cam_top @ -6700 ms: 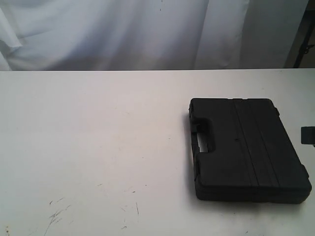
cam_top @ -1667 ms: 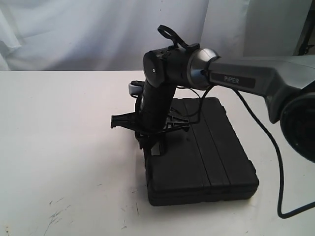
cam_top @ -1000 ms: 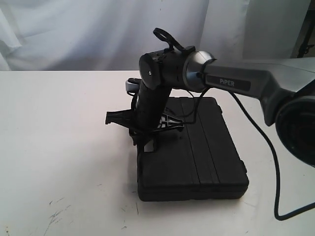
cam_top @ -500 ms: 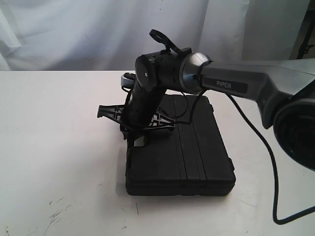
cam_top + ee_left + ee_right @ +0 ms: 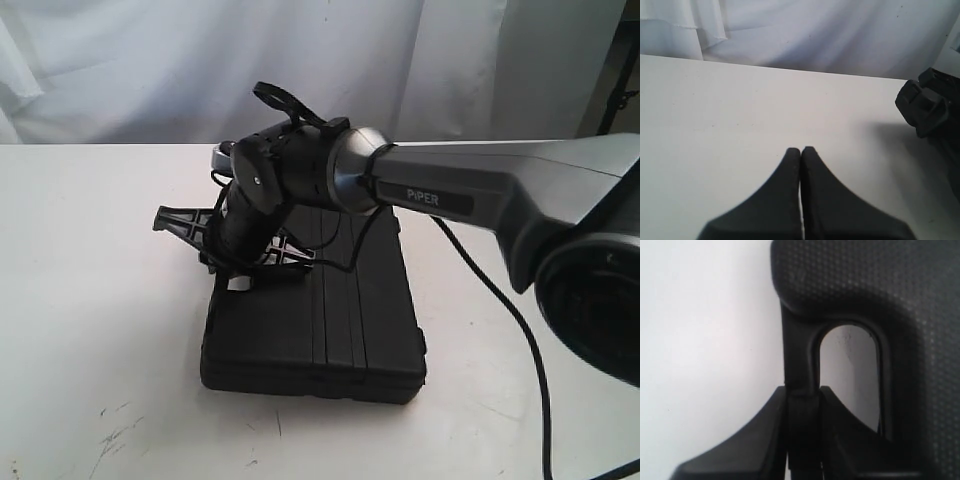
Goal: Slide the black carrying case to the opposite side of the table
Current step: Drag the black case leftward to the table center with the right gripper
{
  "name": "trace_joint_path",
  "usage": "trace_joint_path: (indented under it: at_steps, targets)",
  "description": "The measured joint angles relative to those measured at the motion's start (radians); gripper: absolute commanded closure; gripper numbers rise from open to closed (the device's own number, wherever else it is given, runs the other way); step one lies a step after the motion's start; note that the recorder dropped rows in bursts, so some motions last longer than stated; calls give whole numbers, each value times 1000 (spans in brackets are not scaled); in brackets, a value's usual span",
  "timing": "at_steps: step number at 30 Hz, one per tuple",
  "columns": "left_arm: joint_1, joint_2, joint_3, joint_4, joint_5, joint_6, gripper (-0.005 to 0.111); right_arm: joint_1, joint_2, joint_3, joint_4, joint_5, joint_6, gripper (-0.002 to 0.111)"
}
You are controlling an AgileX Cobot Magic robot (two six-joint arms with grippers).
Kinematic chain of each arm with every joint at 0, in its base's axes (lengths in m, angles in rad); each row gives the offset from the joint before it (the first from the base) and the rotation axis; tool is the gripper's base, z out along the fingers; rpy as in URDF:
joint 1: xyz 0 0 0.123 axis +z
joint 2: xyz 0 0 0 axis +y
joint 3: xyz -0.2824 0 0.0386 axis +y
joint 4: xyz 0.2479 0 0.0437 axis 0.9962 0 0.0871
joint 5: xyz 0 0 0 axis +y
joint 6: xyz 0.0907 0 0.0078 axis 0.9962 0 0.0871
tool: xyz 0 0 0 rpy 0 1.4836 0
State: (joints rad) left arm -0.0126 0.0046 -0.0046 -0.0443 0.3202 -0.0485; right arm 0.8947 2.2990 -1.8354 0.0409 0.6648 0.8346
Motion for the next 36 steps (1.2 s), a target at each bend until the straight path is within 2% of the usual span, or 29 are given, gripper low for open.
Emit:
trace_joint_path:
  at_steps: [16, 29, 32, 36]
  targets:
    - [0, 0, 0, 0, 0, 0, 107, 1, 42, -11, -41, -66, 64, 108]
    - [0, 0, 0, 0, 0, 0, 107, 1, 59, -17, -17, -47, -8, 108]
    - [0, 0, 0, 0, 0, 0, 107, 1, 59, -17, -15, -42, -29, 101]
    - [0, 0, 0, 0, 0, 0, 107, 1, 59, -17, -15, -37, -47, 83]
